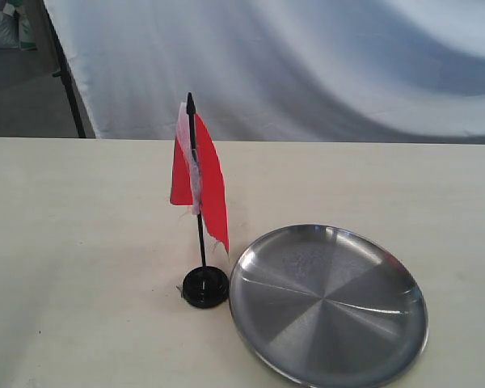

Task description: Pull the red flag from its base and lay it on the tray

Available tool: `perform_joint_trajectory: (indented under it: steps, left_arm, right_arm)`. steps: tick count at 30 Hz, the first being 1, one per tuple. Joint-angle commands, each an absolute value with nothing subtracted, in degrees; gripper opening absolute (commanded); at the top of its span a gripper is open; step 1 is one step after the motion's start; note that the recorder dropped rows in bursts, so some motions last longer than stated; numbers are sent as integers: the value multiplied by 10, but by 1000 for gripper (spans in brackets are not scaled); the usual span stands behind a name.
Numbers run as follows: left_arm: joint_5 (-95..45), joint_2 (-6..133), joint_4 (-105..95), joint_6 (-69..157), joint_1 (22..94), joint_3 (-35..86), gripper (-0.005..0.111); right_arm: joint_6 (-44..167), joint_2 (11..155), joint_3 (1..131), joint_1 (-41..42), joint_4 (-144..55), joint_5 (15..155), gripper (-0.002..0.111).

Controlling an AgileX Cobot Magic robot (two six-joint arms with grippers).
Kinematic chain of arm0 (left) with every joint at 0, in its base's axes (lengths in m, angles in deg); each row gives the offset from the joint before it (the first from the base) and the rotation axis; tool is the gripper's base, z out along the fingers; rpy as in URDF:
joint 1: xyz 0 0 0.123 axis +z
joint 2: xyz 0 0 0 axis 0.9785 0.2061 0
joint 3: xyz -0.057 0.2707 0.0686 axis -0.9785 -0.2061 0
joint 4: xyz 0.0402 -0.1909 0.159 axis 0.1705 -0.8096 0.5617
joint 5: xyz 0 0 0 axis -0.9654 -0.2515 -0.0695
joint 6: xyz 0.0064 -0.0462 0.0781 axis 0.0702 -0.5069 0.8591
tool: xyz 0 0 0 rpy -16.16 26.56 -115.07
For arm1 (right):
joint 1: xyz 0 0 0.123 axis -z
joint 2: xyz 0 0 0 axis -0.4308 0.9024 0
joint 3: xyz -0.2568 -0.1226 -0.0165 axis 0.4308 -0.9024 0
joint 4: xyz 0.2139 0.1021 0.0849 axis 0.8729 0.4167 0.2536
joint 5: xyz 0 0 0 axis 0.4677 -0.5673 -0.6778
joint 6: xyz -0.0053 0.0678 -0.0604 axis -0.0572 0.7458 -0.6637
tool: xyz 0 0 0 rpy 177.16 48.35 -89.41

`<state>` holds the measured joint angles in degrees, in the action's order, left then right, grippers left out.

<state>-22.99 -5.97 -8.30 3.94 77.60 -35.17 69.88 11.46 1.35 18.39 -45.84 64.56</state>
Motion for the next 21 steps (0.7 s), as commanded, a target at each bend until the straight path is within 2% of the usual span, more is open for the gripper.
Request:
perform_joint_trajectory:
  steps: [1, 6, 12, 14, 19, 21]
  left_arm:
    - [-229, -61, -81, 48, 777, -306, 0]
    - [-311, -50, -81, 125, 777, -200, 0]
    - [-388, 45, -120, 205, 777, -88, 0]
    - [-418, 83, -193, 281, 777, -47, 0]
    - [-623, 246, -670, 776, 777, 50, 0]
    - [-664, 298, -763, 846, 777, 50, 0]
  right_arm:
    - [698, 111, 14, 185, -461, 647, 0]
    - [698, 111, 14, 185, -461, 647, 0]
    - [698, 111, 14, 185, -461, 647, 0]
    - [698, 111, 14, 185, -461, 647, 0]
    - [698, 111, 14, 185, -461, 647, 0]
    - [698, 111, 14, 185, -461, 647, 0]
